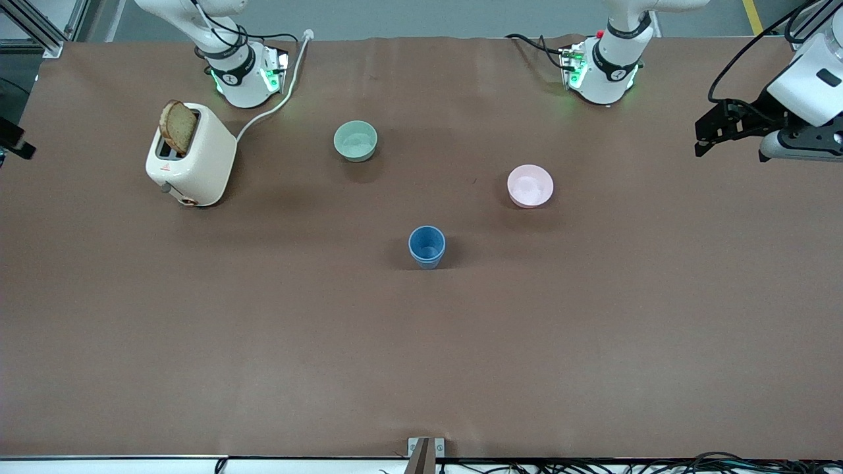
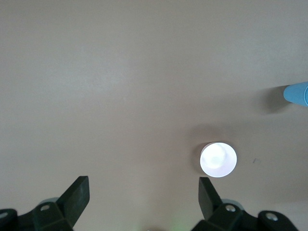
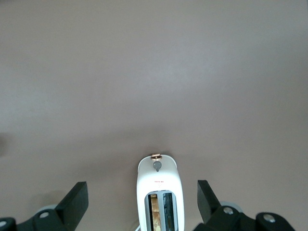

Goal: Stack blue cups with both arms

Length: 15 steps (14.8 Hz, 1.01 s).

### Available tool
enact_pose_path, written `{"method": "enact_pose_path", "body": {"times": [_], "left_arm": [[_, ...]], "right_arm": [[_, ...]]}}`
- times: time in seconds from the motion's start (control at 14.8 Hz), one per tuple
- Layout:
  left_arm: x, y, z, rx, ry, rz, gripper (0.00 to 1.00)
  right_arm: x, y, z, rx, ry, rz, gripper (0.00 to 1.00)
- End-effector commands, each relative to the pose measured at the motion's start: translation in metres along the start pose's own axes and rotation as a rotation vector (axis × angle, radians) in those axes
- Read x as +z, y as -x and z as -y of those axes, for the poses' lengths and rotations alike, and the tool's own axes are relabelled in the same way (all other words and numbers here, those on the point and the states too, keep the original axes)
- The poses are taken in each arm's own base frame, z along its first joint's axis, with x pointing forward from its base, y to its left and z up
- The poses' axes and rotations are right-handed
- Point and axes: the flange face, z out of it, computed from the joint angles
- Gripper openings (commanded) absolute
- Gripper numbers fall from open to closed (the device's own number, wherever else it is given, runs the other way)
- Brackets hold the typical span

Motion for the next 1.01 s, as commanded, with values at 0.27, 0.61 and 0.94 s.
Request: {"method": "enact_pose_path", "body": {"times": [0.27,0.61,0.94], "left_arm": [[-0.003,0.002,-0.005,-0.045,0.000,-0.004,1.00],[-0.007,-0.005,-0.003,-0.042,0.000,-0.014,1.00],[-0.008,-0.005,-0.002,-0.036,0.000,-0.014,1.00]], "right_arm": [[-0.027,0.002,0.009,-0.025,0.038,0.030,1.00],[-0.010,0.001,0.011,-0.033,0.029,0.068,1.00],[-0.001,-0.007,0.015,-0.039,-0.015,0.045,1.00]]}}
